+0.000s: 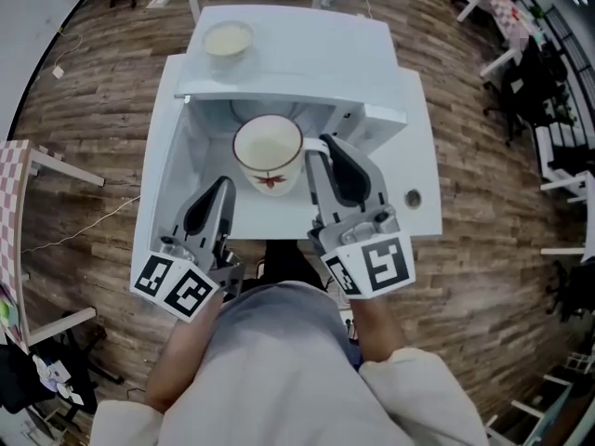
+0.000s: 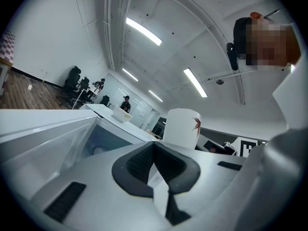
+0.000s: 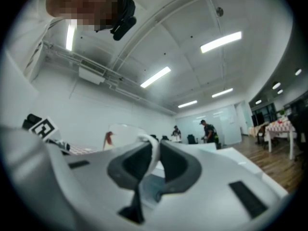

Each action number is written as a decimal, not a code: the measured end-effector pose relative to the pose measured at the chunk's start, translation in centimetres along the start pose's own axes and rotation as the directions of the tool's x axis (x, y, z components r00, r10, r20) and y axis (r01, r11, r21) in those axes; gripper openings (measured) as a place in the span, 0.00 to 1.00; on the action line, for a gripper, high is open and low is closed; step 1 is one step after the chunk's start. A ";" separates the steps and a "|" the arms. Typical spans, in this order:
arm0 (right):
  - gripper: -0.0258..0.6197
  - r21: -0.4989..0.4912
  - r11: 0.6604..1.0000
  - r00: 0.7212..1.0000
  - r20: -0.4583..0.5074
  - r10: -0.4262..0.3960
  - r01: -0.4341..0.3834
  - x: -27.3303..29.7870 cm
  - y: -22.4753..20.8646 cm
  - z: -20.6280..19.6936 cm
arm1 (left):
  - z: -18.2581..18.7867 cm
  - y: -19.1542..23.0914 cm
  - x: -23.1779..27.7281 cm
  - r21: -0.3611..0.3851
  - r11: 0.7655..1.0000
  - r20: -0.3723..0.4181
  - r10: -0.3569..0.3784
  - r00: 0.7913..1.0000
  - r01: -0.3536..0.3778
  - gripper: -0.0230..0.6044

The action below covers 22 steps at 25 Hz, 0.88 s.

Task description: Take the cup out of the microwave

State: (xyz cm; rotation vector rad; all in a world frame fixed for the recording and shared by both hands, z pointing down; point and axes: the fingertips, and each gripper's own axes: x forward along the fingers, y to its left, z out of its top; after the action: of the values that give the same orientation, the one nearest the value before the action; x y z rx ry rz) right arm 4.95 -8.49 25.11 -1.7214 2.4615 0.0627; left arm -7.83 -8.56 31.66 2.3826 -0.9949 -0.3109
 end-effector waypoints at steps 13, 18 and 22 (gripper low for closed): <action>0.15 0.017 1.000 1.000 -0.005 0.026 -0.025 -2.9 1.1 1.5 | -0.5 -1.0 -0.3 -0.029 0.999 -0.008 -0.025 1.000 0.024 0.05; 0.14 0.020 1.000 1.000 -0.005 0.017 -0.017 -4.0 0.9 1.7 | -0.9 -1.4 -0.2 -0.028 0.999 -0.012 -0.031 0.999 0.030 0.05; 0.14 0.017 1.000 1.000 0.000 0.008 -0.008 -4.5 0.6 2.1 | -0.7 -2.2 0.0 -0.015 0.999 -0.009 -0.045 0.999 0.045 0.05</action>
State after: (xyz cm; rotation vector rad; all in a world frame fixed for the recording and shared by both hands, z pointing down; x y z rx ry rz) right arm 6.04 -3.85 23.66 -1.7045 2.4621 0.0428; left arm -6.24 -6.98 31.04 2.3935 -0.9327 -0.3227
